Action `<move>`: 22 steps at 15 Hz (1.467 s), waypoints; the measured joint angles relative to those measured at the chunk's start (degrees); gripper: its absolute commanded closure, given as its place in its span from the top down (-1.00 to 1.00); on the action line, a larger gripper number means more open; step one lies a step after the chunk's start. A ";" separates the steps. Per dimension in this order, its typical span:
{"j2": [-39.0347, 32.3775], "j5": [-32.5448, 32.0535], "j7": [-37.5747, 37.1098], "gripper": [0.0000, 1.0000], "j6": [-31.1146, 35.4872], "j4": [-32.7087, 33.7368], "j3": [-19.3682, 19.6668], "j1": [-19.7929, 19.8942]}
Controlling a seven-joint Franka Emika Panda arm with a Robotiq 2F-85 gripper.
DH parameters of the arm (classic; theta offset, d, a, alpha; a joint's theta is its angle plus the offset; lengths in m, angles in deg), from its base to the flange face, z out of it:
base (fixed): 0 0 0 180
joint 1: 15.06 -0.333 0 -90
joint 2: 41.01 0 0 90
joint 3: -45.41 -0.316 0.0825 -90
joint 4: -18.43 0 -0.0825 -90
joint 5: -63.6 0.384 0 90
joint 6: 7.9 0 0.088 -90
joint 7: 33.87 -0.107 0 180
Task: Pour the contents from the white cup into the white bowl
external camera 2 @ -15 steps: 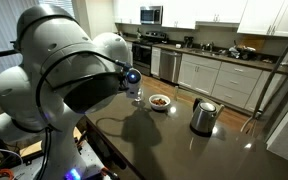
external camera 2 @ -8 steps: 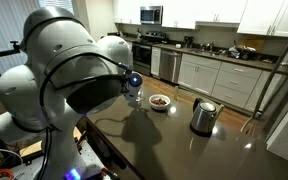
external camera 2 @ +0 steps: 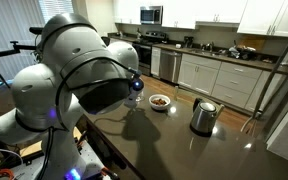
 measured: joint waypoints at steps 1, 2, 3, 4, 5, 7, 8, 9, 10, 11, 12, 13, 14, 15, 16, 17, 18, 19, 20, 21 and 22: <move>0.29 0.02 0.00 -0.92 -0.50 0.30 0.68 -0.53; 0.60 0.04 0.00 -0.68 -1.06 0.63 1.27 -0.92; 0.87 0.06 0.00 -0.68 -1.45 0.92 1.67 -1.16; 1.05 0.09 0.00 -0.68 -1.72 1.16 1.85 -1.20; 1.13 0.10 0.00 -0.68 -1.77 1.29 1.92 -1.20; 1.19 0.11 0.00 -0.68 -1.77 1.33 1.97 -1.20; 1.19 0.12 0.00 -0.92 -1.77 1.33 1.97 -1.21; 1.20 0.12 0.00 -0.92 -1.78 1.33 1.97 -1.21; 1.20 0.12 0.01 -0.92 -1.77 1.31 2.06 -1.20; 1.21 0.12 0.03 -0.92 -1.78 1.23 2.24 -1.20; 1.30 0.12 0.03 -0.92 -1.93 1.15 2.41 -1.20; 1.53 0.12 0.04 -0.92 -2.39 1.13 2.64 -1.21; 1.90 0.12 0.10 -0.92 -3.18 1.14 2.94 -1.21; 2.43 0.12 0.20 -0.92 -4.11 1.16 3.31 -1.21; 3.07 0.12 0.33 -0.92 -5.05 1.19 3.77 -1.21; 3.76 0.12 0.57 -0.92 -6.03 1.23 4.26 -1.21; 4.54 0.12 0.96 -0.92 -6.91 1.29 4.74 -1.21; 5.40 0.12 1.41 -0.92 -7.71 1.35 5.20 -1.21; 6.27 0.12 1.97 -0.92 -8.39 1.39 5.62 -1.21; 7.13 0.12 2.41 -0.92 -8.87 1.40 5.99 -1.22; 7.88 0.12 2.81 -0.92 -9.02 1.41 6.34 -1.26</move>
